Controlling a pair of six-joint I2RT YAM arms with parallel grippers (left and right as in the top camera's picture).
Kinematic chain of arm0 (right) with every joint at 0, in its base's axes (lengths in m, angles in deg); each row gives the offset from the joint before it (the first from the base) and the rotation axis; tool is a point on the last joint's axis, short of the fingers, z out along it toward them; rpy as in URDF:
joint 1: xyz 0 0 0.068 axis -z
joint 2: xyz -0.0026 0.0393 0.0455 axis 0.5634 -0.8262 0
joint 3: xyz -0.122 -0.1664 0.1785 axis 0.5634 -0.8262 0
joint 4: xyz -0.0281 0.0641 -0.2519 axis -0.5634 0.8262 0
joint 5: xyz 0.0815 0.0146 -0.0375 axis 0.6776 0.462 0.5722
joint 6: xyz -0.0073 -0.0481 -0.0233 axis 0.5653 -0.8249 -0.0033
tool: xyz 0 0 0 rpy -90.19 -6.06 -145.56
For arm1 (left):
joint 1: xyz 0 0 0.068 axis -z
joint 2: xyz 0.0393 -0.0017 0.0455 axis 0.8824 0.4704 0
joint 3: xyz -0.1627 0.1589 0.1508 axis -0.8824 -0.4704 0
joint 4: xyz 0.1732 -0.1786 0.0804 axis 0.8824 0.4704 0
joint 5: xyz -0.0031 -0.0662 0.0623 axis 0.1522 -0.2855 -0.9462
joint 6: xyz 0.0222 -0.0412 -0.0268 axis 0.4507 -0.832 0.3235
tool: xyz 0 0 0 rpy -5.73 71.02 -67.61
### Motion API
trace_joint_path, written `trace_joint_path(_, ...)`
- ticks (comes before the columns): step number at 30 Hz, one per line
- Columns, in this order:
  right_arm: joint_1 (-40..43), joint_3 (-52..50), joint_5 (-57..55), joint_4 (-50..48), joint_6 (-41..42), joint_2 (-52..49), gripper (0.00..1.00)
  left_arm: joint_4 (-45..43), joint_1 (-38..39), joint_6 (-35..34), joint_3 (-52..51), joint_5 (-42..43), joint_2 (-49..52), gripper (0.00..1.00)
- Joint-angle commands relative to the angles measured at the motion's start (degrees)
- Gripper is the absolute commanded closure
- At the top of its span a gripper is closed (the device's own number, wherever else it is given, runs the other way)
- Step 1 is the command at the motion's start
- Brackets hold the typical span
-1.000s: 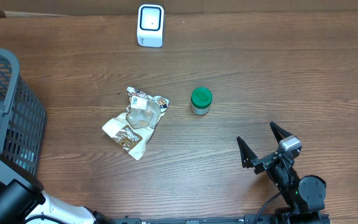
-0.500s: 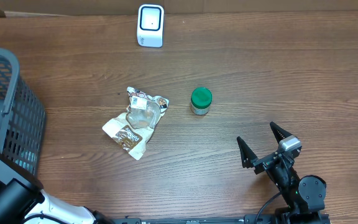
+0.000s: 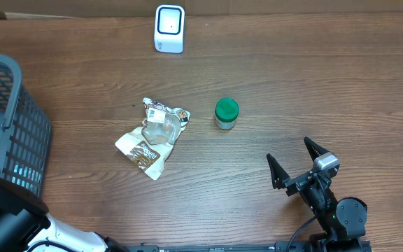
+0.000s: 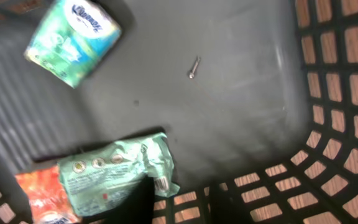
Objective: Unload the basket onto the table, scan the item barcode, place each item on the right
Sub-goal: 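Reach within the basket with the left gripper for another item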
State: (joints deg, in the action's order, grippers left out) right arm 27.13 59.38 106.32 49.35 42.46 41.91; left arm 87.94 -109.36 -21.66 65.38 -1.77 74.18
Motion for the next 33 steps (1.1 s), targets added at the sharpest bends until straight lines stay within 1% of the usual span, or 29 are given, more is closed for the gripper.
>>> trace_joint_path(1, 0.2, -0.59, 0.24, -0.37, -0.07, 0.46, 0.0, 0.0, 1.29, 2.58, -4.81, -0.04, 0.37, 0.46)
trace_joint_path(3, 0.2, -0.59, 0.24, -0.37, -0.07, 0.46, 0.0, -1.46, 1.29, 2.58, -8.37, -0.74, 0.39, 0.36)
trace_joint_path(4, 0.2, -0.59, 0.24, -0.37, -0.07, 0.46, 0.0, -3.56, 1.03, 2.6, -12.15, -1.73, 0.39, 0.33)
trace_joint_path(9, 0.2, -0.59, 0.24, -0.37, -0.07, 0.46, 0.0, -10.1, 0.57, 2.84, -20.76, -2.97, 0.39, 0.33)
trace_joint_path(12, 0.2, -0.59, 0.24, -0.37, -0.07, 0.46, 0.0, -14.25, 0.57, 4.79, -24.65, -2.99, 0.39, 0.31)
trace_joint_path(15, 0.2, -0.59, 0.26, -0.37, -0.07, 0.46, 0.0, -18.29, 0.57, 6.47, -27.98, -2.97, 0.39, 0.27)
trace_joint_path(18, 0.2, -0.59, 0.24, -0.37, -0.07, 0.46, 0.0, -20.46, 0.57, 7.19, -29.46, -3.26, 0.39, 0.24)
trace_joint_path(23, 0.2, -0.59, 0.24, -0.37, -0.07, 0.46, 0.0, -22.58, 0.55, 8.57, -31.43, -6.34, 0.39, 0.23)
trace_joint_path(26, 0.2, -0.59, 0.24, -0.37, -0.07, 0.46, 0.0, -23.28, 0.46, 8.55, -32.48, -6.64, 0.39, 0.23)
trace_joint_path(27, 0.2, -0.59, 0.24, -0.37, -0.07, 0.46, 0.0, -23.32, 0.46, 8.55, -32.68, -6.64, 0.39, 0.24)
trace_joint_path(29, 0.2, -0.59, 0.24, -0.37, -0.07, 0.46, 0.0, -23.12, 0.48, 8.55, -32.68, -6.43, 0.39, 0.31)
trace_joint_path(30, 0.2, -0.59, 0.24, -0.37, -0.07, 0.46, 0.0, -22.99, 0.52, 8.57, -32.68, -5.75, 0.39, 0.38)
trace_joint_path(31, 0.2, -0.59, 0.24, -0.37, -0.07, 0.46, 0.0, -22.86, 0.55, 8.55, -32.68, -4.87, 0.39, 0.49)
trace_joint_path(33, 0.2, -0.59, 0.24, -0.37, -0.07, 0.46, 0.0, -22.18, 0.57, 8.55, -32.68, -3.26, 0.39, 0.69)
